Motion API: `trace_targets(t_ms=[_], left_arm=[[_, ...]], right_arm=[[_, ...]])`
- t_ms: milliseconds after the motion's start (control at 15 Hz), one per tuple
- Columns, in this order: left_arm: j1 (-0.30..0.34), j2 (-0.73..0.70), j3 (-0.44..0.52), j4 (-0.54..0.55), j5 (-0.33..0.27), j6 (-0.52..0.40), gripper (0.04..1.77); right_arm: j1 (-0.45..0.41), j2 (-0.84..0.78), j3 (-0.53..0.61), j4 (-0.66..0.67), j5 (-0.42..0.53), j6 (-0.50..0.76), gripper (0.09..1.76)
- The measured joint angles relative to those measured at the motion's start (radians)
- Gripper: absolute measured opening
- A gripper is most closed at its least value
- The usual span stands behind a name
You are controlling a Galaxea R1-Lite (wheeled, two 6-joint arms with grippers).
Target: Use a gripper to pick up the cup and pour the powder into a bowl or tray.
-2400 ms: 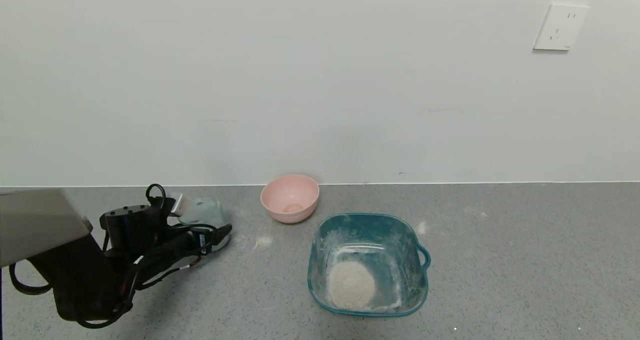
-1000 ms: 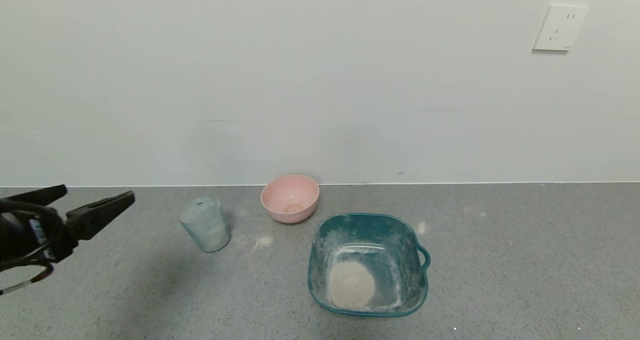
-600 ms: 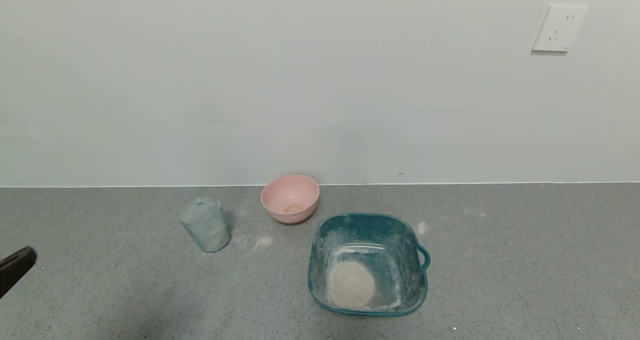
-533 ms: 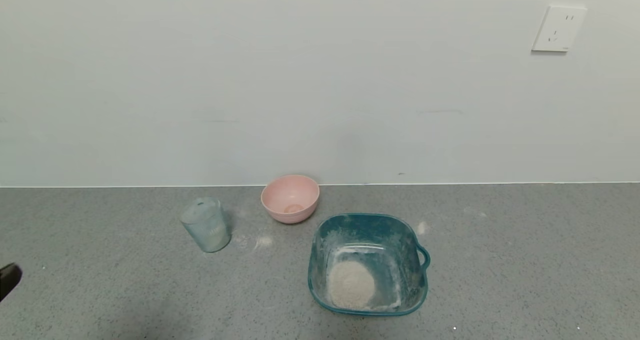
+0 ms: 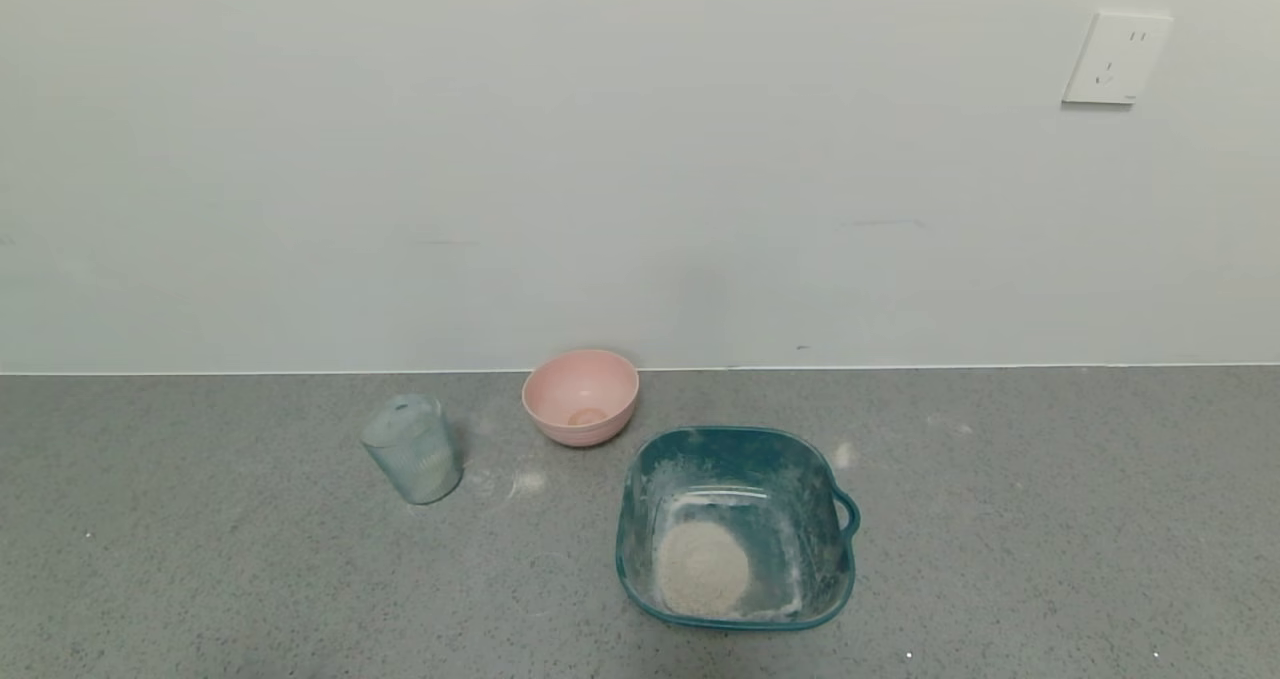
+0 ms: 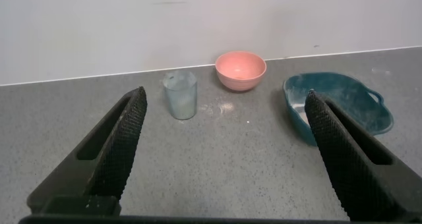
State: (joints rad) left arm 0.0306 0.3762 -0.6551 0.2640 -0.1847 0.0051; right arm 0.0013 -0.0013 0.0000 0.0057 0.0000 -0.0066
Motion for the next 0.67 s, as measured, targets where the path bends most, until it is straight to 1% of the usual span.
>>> trace_targets(t_ms=[267,533,667], left_arm=[[-0.037,-0.111,0.005,0.069,0.001,0.011,1.71],[-0.033,-0.223,0.056,0.074,0.002,0.005,1.72],[-0.032,-0.276,0.099,0.066,0.013,0.003,1.72]], right_arm=[[0.0,0.0,0.0,0.0,0.001,-0.015,1.71],[0.0,0.0,0.0,0.0,0.003,-0.019,1.71],[0.0,0.0,0.0,0.0,0.003,-0.019,1.71]])
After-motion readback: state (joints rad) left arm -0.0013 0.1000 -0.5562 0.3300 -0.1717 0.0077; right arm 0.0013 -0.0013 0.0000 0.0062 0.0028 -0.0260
